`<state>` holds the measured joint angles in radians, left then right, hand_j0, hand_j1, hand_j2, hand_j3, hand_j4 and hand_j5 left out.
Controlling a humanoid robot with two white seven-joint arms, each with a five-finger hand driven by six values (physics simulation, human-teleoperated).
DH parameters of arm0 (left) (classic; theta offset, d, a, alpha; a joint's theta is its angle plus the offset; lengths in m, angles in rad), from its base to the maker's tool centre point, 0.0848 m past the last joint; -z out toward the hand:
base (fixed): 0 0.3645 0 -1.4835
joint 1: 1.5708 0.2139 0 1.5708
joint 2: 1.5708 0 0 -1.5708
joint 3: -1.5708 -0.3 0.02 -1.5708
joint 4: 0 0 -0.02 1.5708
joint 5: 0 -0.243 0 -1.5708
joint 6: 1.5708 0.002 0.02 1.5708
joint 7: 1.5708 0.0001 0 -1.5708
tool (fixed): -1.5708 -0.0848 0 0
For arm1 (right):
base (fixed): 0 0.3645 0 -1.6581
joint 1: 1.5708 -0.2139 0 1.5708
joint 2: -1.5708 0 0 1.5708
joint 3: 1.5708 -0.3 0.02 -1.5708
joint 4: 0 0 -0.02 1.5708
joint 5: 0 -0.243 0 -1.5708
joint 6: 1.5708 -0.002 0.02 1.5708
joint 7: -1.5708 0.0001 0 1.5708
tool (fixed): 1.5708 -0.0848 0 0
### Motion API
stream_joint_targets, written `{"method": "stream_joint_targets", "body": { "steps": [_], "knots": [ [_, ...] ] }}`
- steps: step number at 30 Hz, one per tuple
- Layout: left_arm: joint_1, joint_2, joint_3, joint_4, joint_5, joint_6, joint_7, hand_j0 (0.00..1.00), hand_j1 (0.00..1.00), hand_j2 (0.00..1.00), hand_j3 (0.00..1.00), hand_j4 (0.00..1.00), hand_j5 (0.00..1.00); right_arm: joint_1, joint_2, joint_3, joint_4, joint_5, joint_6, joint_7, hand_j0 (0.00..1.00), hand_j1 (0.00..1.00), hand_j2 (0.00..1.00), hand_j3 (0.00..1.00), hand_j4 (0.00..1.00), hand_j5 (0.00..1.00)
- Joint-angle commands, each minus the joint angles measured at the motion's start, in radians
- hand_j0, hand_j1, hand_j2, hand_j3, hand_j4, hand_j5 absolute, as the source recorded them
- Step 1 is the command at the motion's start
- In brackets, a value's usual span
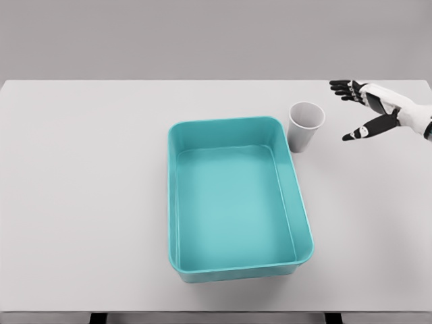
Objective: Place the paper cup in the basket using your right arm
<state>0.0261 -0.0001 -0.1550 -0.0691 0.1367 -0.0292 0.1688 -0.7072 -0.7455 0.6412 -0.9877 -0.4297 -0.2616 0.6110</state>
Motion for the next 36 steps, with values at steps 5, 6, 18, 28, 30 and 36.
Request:
{"method": "stream_joint_targets", "body": {
  "steps": [5, 6, 18, 28, 30, 36],
  "knots": [
    [0.000, 0.000, 0.000, 0.000, 0.000, 0.000, 0.000, 1.00, 1.00, 1.00, 1.00, 1.00, 1.00, -0.008, 0.038, 0.026, 0.012, -0.004, -0.001, 0.000, 1.00, 1.00, 1.00, 1.00, 1.00, 1.00],
    [0.000, 0.000, 0.000, 0.000, 0.000, 0.000, 0.000, 1.00, 1.00, 1.00, 1.00, 1.00, 1.00, -0.014, 0.041, 0.032, 0.011, -0.004, -0.001, 0.000, 1.00, 1.00, 1.00, 1.00, 1.00, 1.00],
    [0.000, 0.000, 0.000, 0.000, 0.000, -0.001, 0.000, 1.00, 1.00, 1.00, 1.00, 1.00, 1.00, -0.028, 0.074, 0.052, 0.009, -0.004, -0.001, 0.000, 1.00, 1.00, 1.00, 1.00, 1.00, 1.00],
    [0.000, 0.000, 0.000, 0.000, 0.000, 0.000, 0.000, 1.00, 1.00, 1.00, 1.00, 1.00, 1.00, -0.032, 0.081, 0.066, 0.009, -0.004, 0.001, 0.000, 1.00, 1.00, 1.00, 1.00, 1.00, 1.00],
    [0.000, 0.000, 0.000, 0.000, 0.000, 0.000, 0.000, 1.00, 1.00, 1.00, 1.00, 1.00, 1.00, -0.032, 0.084, 0.066, 0.009, -0.004, 0.001, 0.000, 1.00, 1.00, 1.00, 1.00, 1.00, 1.00],
    [0.000, 0.000, 0.000, 0.000, 0.000, 0.000, 0.000, 1.00, 1.00, 1.00, 1.00, 1.00, 1.00, -0.032, 0.086, 0.075, 0.009, -0.009, -0.002, 0.000, 1.00, 1.00, 1.00, 1.00, 1.00, 1.00]
  ]
}}
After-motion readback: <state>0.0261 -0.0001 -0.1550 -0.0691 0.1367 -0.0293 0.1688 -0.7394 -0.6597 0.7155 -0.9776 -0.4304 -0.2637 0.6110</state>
